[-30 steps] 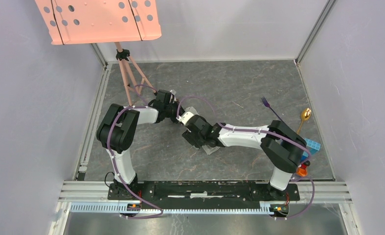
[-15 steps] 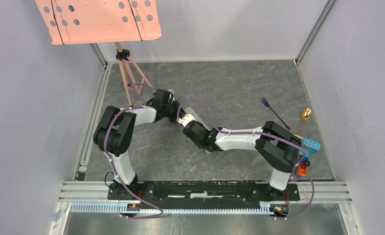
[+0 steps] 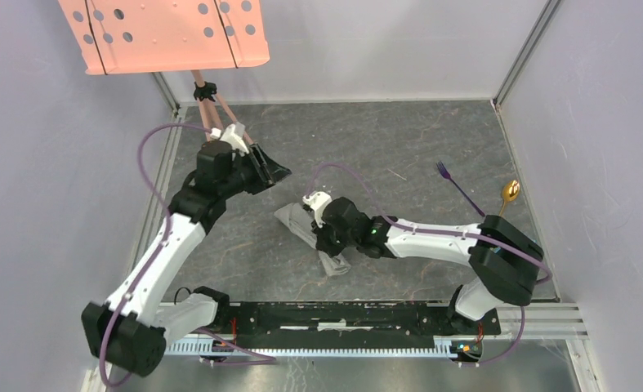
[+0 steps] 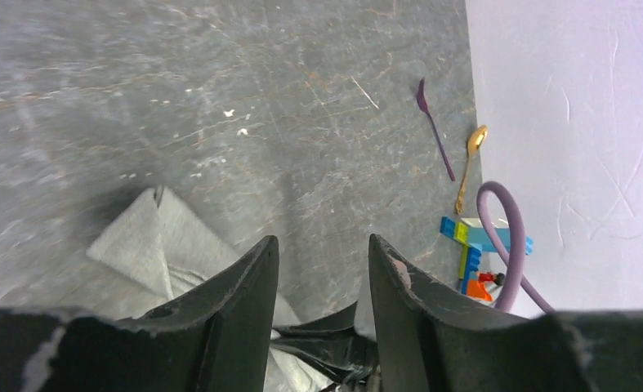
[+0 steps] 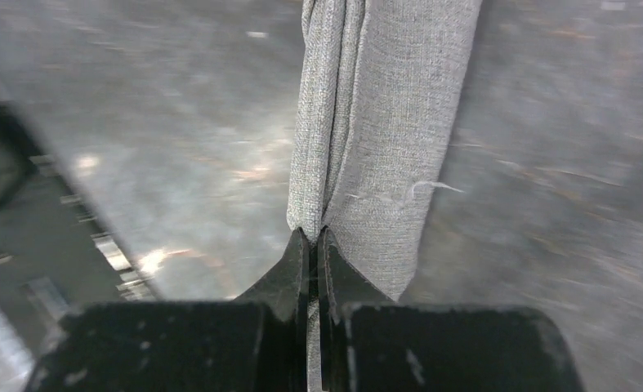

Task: Fold the napkin into a case and place the utensils inside
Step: Turn over the smaller rectangle-folded napkin at the center of the board.

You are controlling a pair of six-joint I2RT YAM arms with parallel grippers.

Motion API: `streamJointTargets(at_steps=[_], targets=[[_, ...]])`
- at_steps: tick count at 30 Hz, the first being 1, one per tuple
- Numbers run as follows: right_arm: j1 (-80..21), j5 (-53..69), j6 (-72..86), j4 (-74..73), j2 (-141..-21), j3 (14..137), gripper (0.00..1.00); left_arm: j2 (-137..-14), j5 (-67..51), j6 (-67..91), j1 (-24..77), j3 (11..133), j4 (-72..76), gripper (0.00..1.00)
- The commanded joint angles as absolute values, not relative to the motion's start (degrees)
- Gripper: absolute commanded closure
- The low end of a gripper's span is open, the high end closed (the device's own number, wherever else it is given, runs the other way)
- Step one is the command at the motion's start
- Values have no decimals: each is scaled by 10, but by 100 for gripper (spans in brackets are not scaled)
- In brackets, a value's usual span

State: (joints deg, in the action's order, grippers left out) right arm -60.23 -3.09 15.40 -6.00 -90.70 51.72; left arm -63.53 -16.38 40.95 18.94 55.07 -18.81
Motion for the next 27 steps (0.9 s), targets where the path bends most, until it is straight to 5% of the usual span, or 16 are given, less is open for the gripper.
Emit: streamJointTargets(at_steps=[1, 16, 19, 21, 25, 27], targets=[[-602, 211, 287, 92, -869, 472, 100, -548, -97, 351, 178, 557, -328, 48], [-451, 471, 573, 532, -985, 283, 96, -515, -138, 334, 178, 543, -375, 48], [-405, 492, 495, 454, -1003, 296, 85, -538, -158, 331, 179, 534, -359, 48], [-375, 492, 374, 303, -1008, 348, 69, -555, -185, 327, 179, 523, -343, 47], [-341, 280, 102, -68, -954, 486, 37, -595, -243, 333, 180, 476, -292, 47], [-344, 211, 73, -121, -912, 510, 33, -614, -273, 350, 181, 444, -248, 47]])
